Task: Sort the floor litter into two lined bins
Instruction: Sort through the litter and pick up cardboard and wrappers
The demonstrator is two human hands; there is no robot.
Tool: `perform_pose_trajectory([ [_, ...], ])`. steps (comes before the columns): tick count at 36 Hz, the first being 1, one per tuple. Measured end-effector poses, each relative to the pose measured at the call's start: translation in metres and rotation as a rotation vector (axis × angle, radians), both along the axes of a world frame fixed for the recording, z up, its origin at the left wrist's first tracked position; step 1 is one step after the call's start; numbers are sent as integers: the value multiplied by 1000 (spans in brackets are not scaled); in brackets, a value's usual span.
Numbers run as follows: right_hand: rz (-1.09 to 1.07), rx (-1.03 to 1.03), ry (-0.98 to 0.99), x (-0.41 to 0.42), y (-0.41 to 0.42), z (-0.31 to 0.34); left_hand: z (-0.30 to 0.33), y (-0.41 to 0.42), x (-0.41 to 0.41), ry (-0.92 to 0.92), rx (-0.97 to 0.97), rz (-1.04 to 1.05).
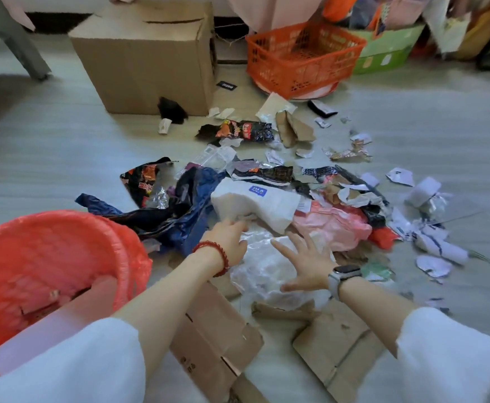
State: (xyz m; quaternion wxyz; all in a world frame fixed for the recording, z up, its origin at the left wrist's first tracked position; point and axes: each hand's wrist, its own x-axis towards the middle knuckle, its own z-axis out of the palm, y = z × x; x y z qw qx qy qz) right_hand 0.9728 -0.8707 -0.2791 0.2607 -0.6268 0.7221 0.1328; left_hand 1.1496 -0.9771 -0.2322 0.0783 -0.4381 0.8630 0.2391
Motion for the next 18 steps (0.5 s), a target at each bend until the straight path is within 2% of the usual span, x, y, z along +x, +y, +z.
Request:
perform_pose_trajectory([
  [4,-42,42,-62,2,10,-32,-23,9,9,74,149,63],
  [7,-76,-101,-110,3,11,-34,-35,15,16,120,255,66],
  [10,-120,-279,-200,1,5,-19,-37,19,18,178,259,82],
  [15,-230,-396,-571,-2,-7,22,-27,28,11,320,292,144],
  [18,-226,-463,-764,9,-13,48,-10,28,3,556,390,173],
])
